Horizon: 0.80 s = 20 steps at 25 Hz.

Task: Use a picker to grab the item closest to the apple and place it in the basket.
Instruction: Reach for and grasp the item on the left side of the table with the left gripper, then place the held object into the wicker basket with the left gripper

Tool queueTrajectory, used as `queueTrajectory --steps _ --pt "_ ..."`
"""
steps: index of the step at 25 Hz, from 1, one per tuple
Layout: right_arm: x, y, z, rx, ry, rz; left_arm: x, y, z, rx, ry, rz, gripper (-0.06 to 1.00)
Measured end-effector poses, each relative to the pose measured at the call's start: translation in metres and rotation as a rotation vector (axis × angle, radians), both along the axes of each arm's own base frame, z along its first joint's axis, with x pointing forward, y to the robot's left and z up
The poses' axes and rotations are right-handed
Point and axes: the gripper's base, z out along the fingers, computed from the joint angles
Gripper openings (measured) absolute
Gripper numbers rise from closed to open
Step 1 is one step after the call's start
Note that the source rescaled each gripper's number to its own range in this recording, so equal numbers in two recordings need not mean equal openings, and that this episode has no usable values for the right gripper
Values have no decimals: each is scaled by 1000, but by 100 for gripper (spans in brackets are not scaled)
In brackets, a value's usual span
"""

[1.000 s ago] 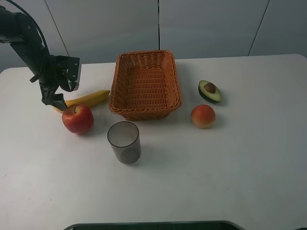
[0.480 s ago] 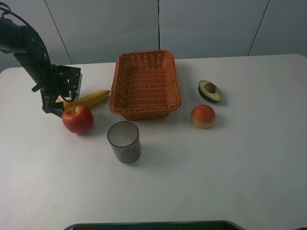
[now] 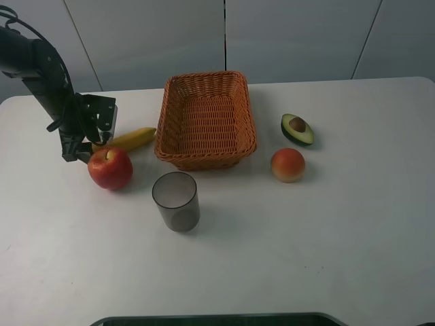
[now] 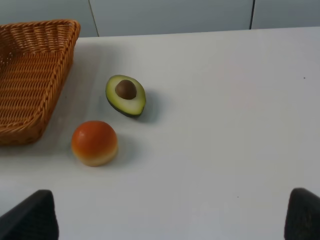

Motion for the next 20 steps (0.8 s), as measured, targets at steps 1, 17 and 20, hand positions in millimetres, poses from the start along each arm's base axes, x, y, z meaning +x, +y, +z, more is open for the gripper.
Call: queueTrajectory --steps 1,17,20 --pt "0 0 0 0 0 0 0 0 -1 0 -1 2 5" --pt "0 0 0 0 0 0 2 0 0 -6 -16 10 0" --pt "0 0 0 0 0 0 2 -1 0 -7 -16 11 0"
